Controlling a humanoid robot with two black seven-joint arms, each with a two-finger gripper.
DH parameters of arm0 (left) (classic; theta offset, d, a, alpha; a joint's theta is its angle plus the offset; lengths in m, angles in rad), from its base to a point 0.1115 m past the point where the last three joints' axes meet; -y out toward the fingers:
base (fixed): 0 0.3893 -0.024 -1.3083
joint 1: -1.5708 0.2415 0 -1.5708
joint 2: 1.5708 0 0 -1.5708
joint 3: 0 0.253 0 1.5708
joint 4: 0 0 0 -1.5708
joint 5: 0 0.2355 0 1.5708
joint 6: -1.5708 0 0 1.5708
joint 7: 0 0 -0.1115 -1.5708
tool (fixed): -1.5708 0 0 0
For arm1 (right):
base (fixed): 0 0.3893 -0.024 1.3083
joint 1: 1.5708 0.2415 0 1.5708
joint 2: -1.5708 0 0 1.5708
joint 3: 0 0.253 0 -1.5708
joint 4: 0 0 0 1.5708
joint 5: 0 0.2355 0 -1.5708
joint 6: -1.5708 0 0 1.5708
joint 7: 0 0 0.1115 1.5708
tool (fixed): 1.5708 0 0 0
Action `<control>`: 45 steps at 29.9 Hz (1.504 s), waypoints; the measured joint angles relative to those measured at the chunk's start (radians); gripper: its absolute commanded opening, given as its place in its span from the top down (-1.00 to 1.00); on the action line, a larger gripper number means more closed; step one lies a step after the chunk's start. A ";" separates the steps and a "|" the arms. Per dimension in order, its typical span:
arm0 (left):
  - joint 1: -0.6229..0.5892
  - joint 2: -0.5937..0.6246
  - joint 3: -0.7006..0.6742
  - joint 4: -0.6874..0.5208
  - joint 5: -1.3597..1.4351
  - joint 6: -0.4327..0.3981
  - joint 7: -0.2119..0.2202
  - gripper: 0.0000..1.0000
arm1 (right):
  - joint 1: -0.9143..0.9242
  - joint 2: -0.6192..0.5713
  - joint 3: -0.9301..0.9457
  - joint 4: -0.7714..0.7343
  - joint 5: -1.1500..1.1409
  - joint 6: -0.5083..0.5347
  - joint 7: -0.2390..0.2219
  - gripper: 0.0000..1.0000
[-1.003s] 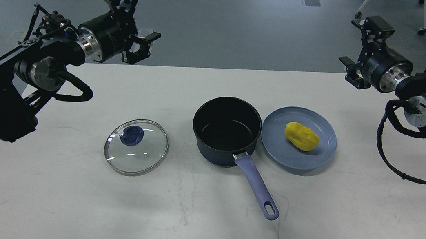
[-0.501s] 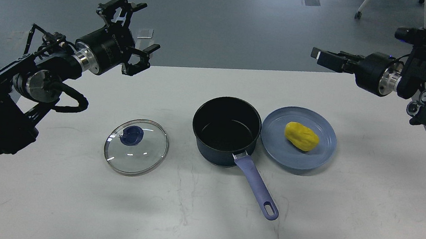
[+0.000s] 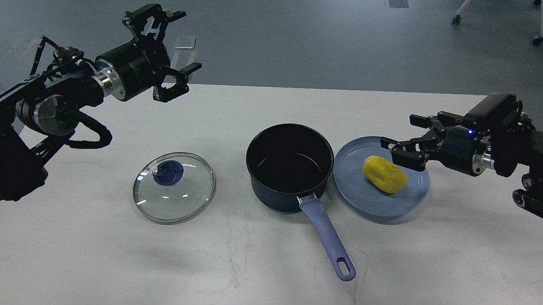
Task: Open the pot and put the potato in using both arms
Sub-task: 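Reach the right gripper down to the yellow potato on the plate and grasp, then lift the potato with the right gripper toward the saucepan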
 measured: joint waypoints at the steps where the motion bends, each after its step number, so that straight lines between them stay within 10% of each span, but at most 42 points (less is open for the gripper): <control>1: 0.000 0.000 0.001 0.000 0.001 0.001 0.000 -0.96 | -0.006 0.000 -0.010 -0.002 -0.001 0.000 0.000 -0.86; 14: 0.009 -0.006 0.001 0.002 0.001 0.007 -0.018 -0.96 | -0.077 0.114 -0.061 -0.087 -0.002 -0.003 0.000 -0.56; 23: 0.008 0.001 0.001 0.002 0.001 0.006 -0.029 -0.96 | -0.097 0.204 -0.160 -0.189 0.001 0.003 0.000 0.97; 45: 0.007 0.007 0.001 0.002 0.003 0.008 -0.035 -0.96 | 0.167 0.304 -0.086 -0.156 0.026 -0.102 0.000 1.00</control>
